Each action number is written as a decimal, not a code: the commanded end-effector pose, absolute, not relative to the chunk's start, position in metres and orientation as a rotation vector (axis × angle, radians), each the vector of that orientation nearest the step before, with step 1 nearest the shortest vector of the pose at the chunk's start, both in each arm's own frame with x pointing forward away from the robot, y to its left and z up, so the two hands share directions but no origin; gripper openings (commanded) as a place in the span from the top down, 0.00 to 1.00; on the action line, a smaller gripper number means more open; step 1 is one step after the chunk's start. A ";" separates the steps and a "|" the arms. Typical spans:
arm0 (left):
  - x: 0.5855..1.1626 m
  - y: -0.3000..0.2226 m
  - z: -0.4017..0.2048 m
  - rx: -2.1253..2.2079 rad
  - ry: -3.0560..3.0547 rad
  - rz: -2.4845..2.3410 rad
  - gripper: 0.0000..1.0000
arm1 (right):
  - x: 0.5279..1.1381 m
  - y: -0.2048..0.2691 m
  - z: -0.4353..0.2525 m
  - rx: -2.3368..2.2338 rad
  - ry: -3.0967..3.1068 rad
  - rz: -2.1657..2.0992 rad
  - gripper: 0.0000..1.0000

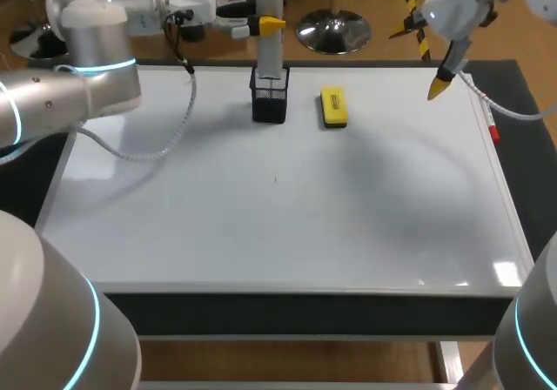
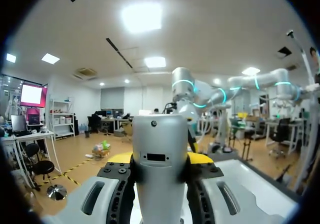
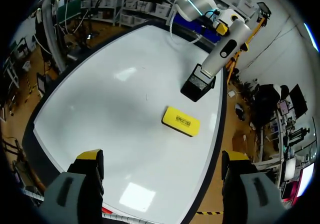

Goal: Pick up the inspection probe, press it on each red-marked spot on the whiteboard one by one, put down the probe, pick up the eraser, and wipe off all the red marks.

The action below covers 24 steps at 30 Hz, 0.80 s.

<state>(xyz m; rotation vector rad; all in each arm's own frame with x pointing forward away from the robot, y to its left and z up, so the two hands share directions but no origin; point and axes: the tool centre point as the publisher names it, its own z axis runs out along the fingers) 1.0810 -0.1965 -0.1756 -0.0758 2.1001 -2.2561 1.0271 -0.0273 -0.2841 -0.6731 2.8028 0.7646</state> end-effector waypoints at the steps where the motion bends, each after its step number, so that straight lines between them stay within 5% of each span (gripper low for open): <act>1: 1.079 -0.196 -0.177 -0.150 2.054 -2.222 1.00 | 1.028 -0.027 -0.283 -0.676 2.807 0.759 0.00; 24: 1.096 -0.194 -0.192 -0.023 2.074 -2.285 1.00 | 1.028 -0.027 -0.283 -0.676 2.807 0.759 0.00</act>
